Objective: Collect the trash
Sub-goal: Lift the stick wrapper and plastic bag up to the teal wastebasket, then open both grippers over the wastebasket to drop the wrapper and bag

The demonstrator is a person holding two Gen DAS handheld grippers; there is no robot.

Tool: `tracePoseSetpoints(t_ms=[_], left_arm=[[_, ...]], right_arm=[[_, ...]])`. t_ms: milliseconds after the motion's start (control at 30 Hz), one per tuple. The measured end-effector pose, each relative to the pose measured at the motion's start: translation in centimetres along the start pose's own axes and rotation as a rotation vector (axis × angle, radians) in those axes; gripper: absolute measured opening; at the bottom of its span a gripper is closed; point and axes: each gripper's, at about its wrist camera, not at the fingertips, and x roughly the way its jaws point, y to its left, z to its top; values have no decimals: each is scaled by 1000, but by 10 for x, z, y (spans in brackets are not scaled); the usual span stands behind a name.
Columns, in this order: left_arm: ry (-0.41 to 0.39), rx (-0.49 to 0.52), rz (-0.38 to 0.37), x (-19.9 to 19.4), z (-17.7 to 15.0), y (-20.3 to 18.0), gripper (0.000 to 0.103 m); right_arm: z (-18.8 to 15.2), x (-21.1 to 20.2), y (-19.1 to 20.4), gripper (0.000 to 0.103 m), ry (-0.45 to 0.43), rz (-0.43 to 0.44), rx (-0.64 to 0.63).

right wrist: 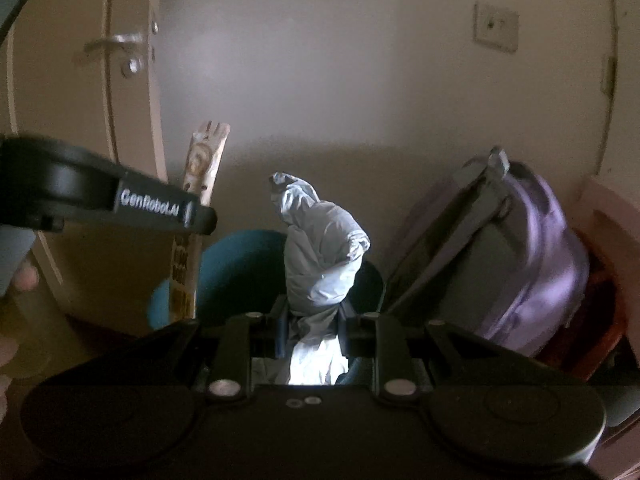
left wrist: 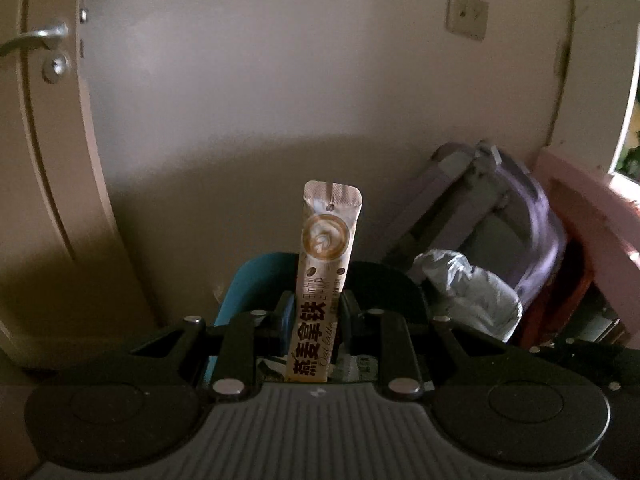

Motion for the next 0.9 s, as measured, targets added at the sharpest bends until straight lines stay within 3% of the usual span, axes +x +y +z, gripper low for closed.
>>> tracePoseSetpoints(t_ms=[233, 500, 767, 900], left_arm=[[104, 22, 27, 72, -11, 12, 23], [250, 43, 38, 139, -31, 25, 24], [334, 74, 51, 164, -42, 25, 25], [366, 39, 44, 173, -43, 26, 39]], right_arm=[[-13, 63, 3, 22, 94, 43, -27], [-23, 103, 11, 23, 190, 96, -75], [-27, 117, 19, 28, 236, 117, -91], [-30, 116, 21, 35, 234, 115, -97]])
